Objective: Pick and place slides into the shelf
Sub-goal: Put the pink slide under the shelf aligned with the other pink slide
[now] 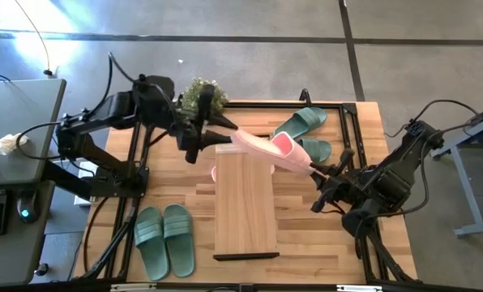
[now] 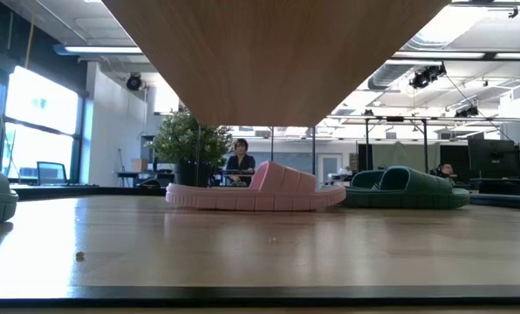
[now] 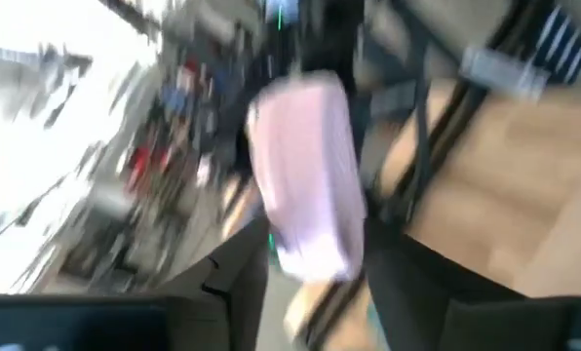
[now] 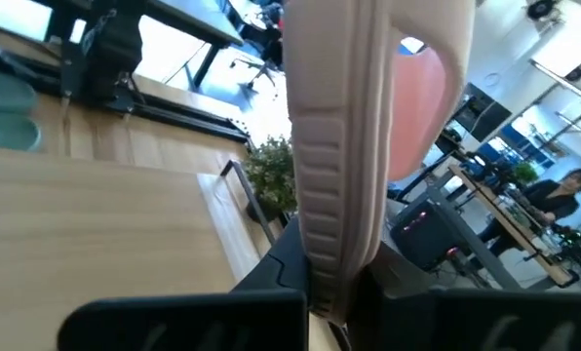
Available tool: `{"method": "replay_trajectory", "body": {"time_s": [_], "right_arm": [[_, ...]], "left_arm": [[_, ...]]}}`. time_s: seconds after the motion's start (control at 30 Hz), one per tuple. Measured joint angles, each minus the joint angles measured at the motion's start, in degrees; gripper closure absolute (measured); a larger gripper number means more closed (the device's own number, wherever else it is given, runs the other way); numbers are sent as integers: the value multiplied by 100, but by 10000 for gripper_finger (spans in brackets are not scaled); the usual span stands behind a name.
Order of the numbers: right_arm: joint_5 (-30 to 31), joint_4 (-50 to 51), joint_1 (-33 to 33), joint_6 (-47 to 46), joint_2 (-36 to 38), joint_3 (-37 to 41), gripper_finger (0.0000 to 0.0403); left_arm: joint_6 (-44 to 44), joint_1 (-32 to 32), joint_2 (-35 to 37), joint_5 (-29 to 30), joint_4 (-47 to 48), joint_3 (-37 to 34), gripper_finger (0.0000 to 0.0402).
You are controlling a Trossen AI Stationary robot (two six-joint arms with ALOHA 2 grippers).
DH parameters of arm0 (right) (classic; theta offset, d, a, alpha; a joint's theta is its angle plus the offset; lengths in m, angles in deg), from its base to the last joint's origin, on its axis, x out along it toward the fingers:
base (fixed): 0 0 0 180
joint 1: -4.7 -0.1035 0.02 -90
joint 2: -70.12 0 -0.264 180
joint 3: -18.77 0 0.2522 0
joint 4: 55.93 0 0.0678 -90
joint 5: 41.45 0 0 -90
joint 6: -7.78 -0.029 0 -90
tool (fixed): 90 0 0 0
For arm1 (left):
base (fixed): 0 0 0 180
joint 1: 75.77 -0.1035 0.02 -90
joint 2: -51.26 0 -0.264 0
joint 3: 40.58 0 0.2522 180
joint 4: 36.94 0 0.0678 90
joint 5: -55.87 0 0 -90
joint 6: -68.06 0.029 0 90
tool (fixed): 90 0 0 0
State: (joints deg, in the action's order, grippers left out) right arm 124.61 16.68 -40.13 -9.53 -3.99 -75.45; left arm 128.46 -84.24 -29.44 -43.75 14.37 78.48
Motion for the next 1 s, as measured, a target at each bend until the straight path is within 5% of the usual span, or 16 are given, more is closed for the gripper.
{"method": "replay_trajectory", "body": {"time_s": [0.17, 0.37, 0.5, 0.7, 0.9, 1.0], "right_arm": [[-278, 354, 214, 419, 72, 0, 398], [-1310, 950, 674, 1542, 72, 0, 398], [-1347, 884, 873, 2248, 70, 0, 398], [-1282, 782, 1047, 2578, 72, 0, 398], [-1349, 779, 1184, 2885, 72, 0, 398], [-1359, 778, 1232, 2939, 72, 0, 398]], "left_arm": [[109, 425, -4, 1573, 1004, 471, 211], [374, 883, -7, 2254, 2219, 687, 218], [620, 1175, -18, 2687, 2621, 687, 232], [65, 1416, -18, 2743, 2904, 687, 232], [-1582, 1486, -18, 2719, 3219, 685, 217], [-2449, 1246, -7, 2133, 3205, 685, 216]]}}
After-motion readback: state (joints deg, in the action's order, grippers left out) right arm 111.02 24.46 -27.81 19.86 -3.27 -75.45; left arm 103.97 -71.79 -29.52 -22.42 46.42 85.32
